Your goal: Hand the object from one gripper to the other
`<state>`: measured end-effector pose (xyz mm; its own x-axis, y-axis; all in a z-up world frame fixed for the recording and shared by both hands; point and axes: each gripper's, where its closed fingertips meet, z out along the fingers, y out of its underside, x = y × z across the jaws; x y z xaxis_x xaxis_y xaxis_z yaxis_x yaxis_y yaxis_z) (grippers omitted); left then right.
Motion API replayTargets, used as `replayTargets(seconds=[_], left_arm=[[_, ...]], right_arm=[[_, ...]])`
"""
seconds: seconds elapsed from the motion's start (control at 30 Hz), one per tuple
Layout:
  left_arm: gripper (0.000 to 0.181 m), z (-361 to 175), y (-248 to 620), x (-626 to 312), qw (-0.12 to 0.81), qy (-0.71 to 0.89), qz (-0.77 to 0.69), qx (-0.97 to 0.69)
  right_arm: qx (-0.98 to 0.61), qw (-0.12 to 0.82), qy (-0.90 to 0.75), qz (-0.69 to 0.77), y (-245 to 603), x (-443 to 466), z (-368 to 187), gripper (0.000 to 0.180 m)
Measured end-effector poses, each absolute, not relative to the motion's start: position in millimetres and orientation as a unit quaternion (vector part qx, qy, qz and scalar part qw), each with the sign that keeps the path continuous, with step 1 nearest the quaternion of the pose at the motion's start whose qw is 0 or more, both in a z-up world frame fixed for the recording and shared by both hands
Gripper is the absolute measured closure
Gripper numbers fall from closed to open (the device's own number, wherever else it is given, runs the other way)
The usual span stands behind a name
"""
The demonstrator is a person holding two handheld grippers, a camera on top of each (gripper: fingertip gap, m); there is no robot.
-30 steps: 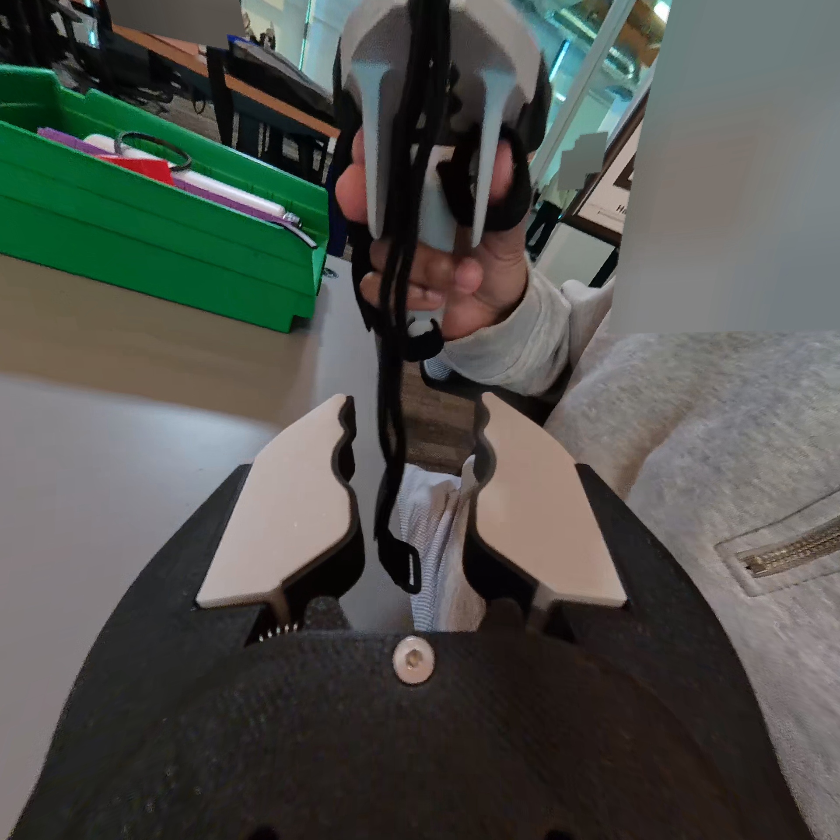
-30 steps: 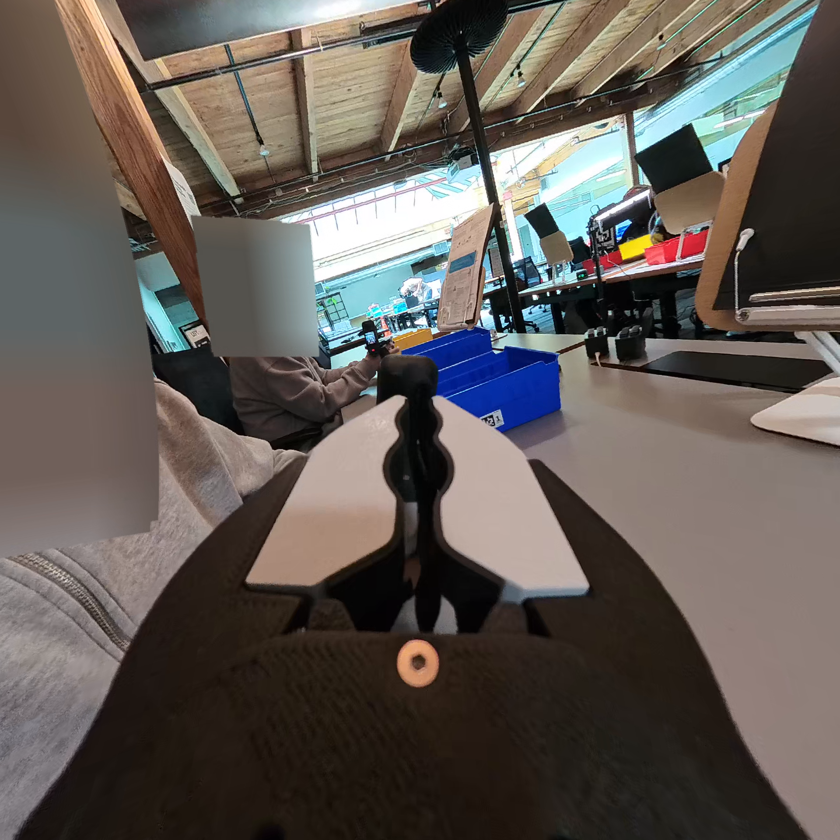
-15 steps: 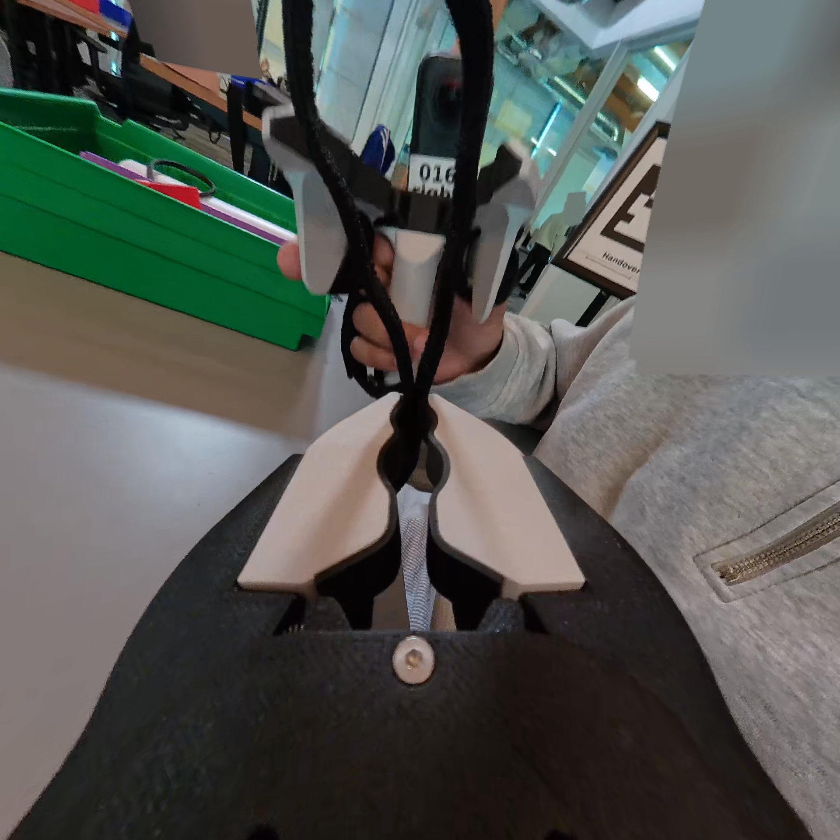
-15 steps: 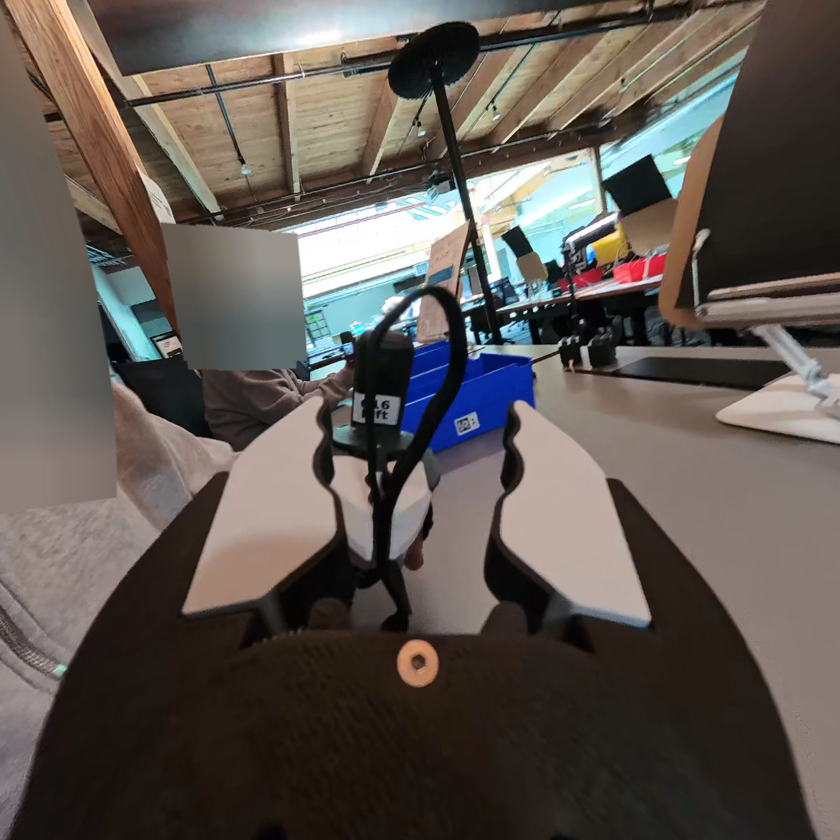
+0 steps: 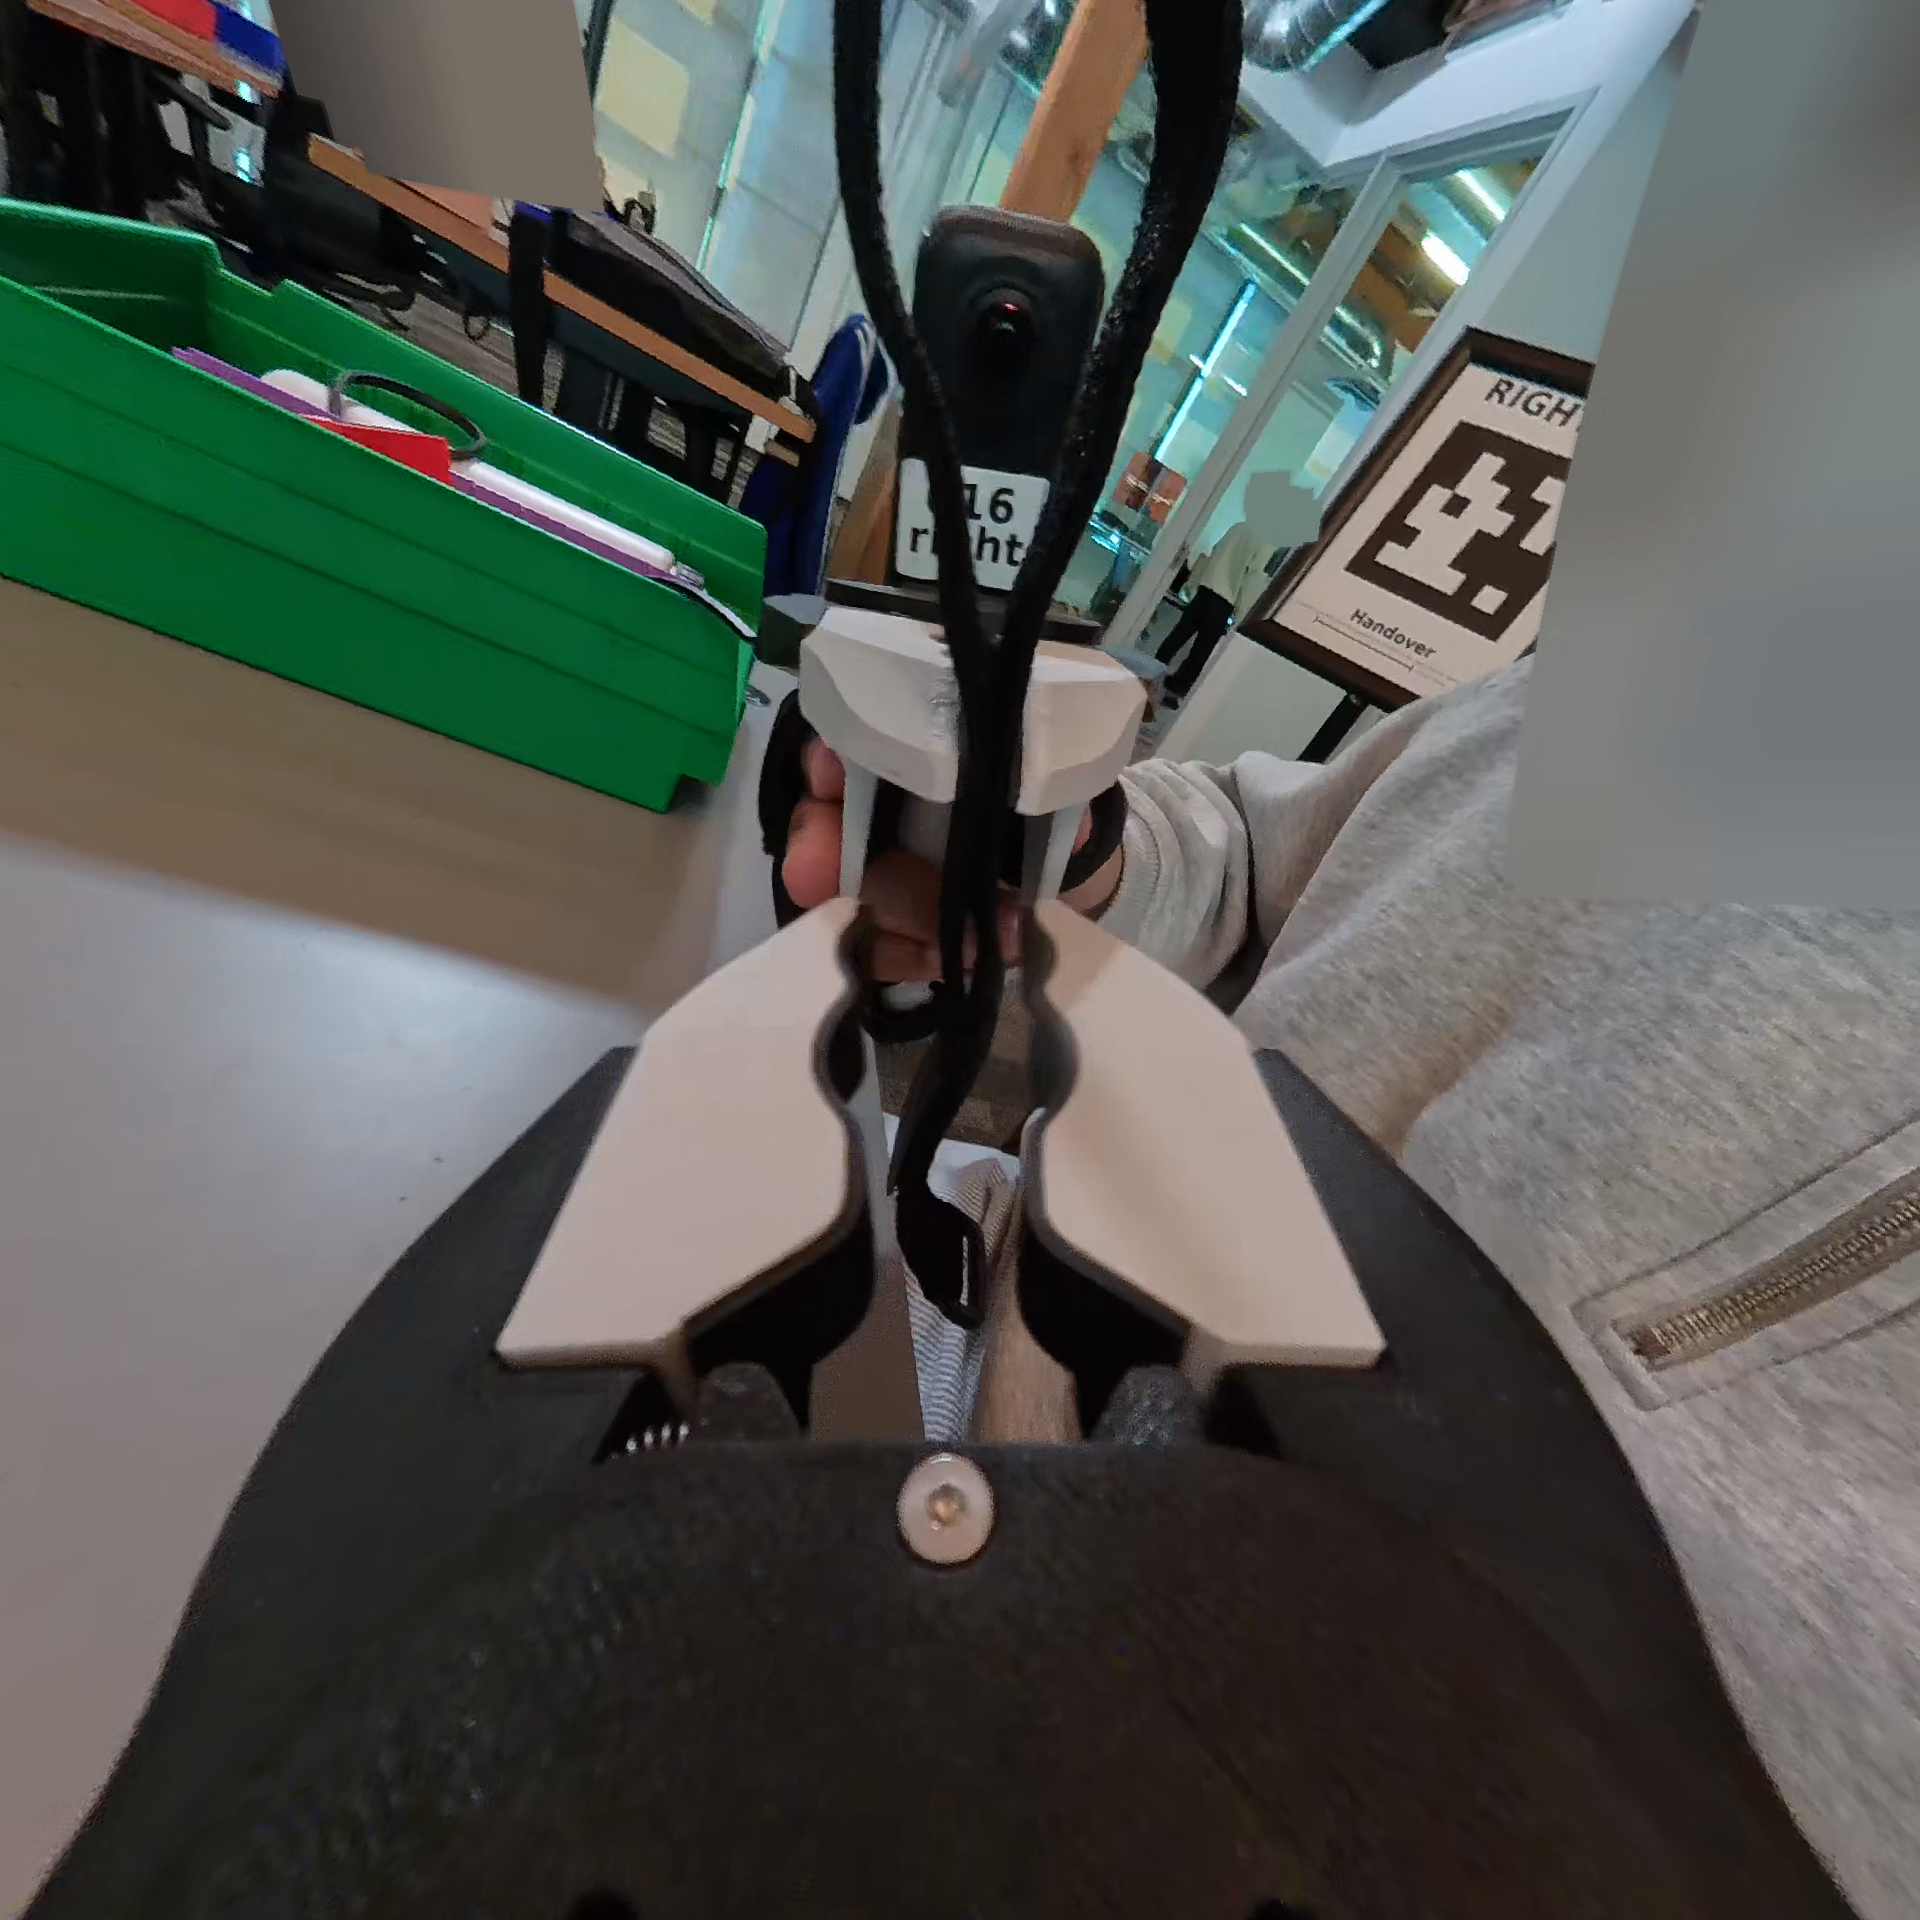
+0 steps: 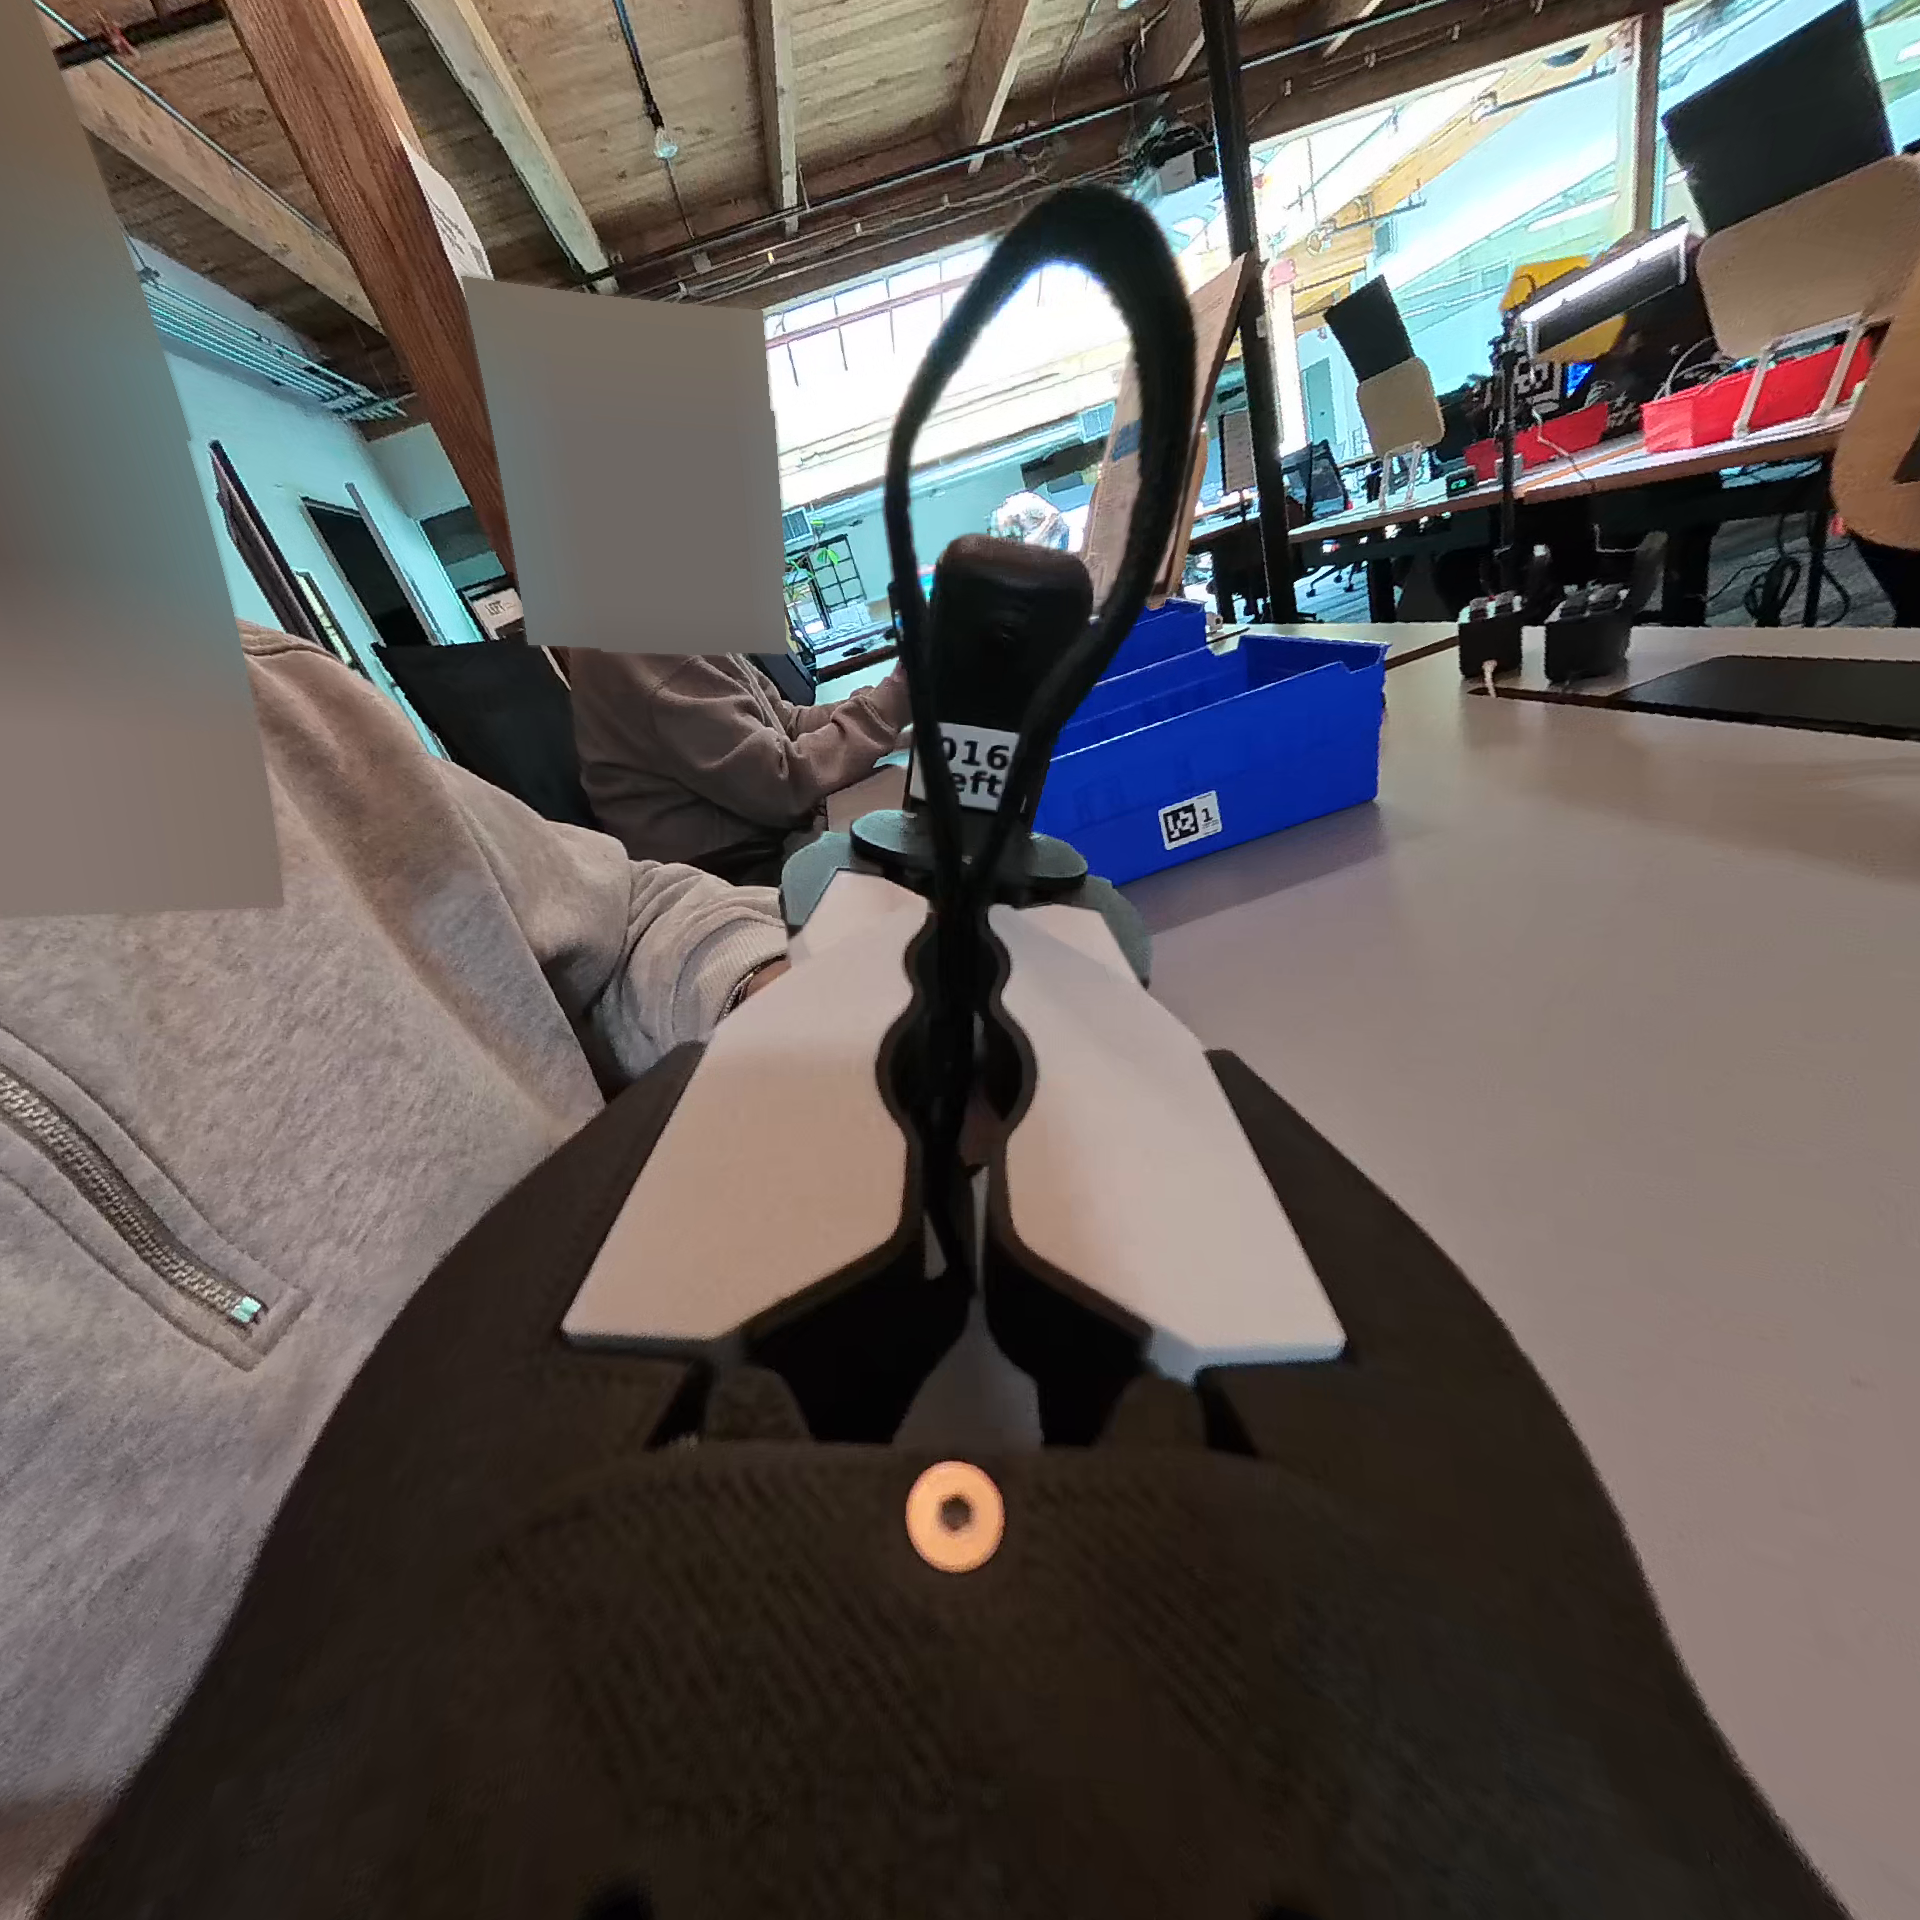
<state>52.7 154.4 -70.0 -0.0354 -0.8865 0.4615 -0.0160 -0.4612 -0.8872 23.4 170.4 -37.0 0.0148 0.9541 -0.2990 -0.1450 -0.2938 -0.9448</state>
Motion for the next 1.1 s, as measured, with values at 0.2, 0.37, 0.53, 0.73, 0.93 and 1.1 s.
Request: replayTargets(seconds=[0.2,0.37,0.53,0.73,0.93,1.1], left_arm=[[0.124,-53,167,44,0.400,0.338,-0.624,-0.580],[0.139,-37,164,36,0.412,0.341,-0.632,-0.560],[0.174,-38,159,36,0.395,0.359,-0.630,-0.565],[0.176,-16,173,16,0.420,0.304,-0.659,-0.545],[0.176,1,181,-1,0.455,0.275,-0.661,-0.529],[0.176,10,175,-2,0.475,0.289,-0.652,-0.516]], right_arm=[[-0.566,0.453,-0.390,0.568,174,25,-50,0.174],[-0.586,0.415,-0.416,0.558,165,15,-66,0.174],[-0.576,0.407,-0.431,0.563,155,10,-66,0.173],[-0.567,0.453,-0.369,0.581,174,16,-55,0.117],[-0.589,0.432,-0.377,0.569,178,12,-75,0.105],[-0.590,0.384,-0.403,0.585,158,-2,-90,0.132]])
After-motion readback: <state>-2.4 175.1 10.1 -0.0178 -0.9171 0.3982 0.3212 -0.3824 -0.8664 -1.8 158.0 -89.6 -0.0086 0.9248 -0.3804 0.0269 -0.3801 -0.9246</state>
